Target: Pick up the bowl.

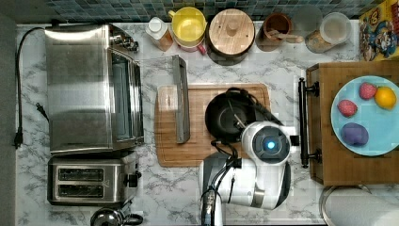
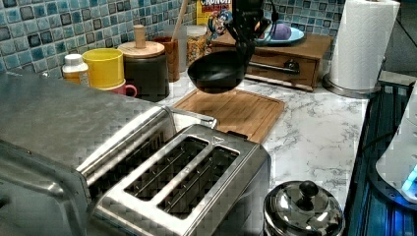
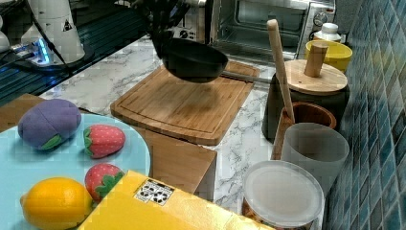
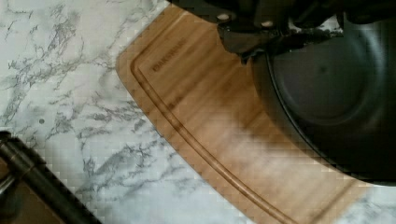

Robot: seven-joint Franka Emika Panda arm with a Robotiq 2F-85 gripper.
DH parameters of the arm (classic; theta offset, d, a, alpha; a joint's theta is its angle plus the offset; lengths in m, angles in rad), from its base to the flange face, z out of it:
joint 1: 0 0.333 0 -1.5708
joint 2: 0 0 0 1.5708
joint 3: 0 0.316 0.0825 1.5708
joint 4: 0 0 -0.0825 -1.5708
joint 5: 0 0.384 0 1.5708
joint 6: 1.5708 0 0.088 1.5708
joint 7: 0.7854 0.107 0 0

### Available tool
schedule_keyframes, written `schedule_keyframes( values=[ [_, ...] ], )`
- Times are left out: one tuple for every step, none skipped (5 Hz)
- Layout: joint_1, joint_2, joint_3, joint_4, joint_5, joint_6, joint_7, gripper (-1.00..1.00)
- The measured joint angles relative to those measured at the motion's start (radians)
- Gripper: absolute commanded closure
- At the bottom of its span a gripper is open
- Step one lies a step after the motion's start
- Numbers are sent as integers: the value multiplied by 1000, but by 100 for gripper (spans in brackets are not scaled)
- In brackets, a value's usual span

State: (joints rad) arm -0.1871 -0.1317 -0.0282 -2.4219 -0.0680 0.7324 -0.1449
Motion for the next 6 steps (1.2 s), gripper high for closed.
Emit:
schedule_keyframes(
  values=[
    [17,3,-8,127,60,-138,-105,100],
    [47,1,-10,219,100,-196,-296,100],
    [66,-4,19,258,98,-176,-411,100],
    [87,-25,47,250,100,-172,-422,100],
    [110,-51,61,234,100,-147,-422,100],
    [127,-63,66,230,100,-140,-422,100]
  ],
)
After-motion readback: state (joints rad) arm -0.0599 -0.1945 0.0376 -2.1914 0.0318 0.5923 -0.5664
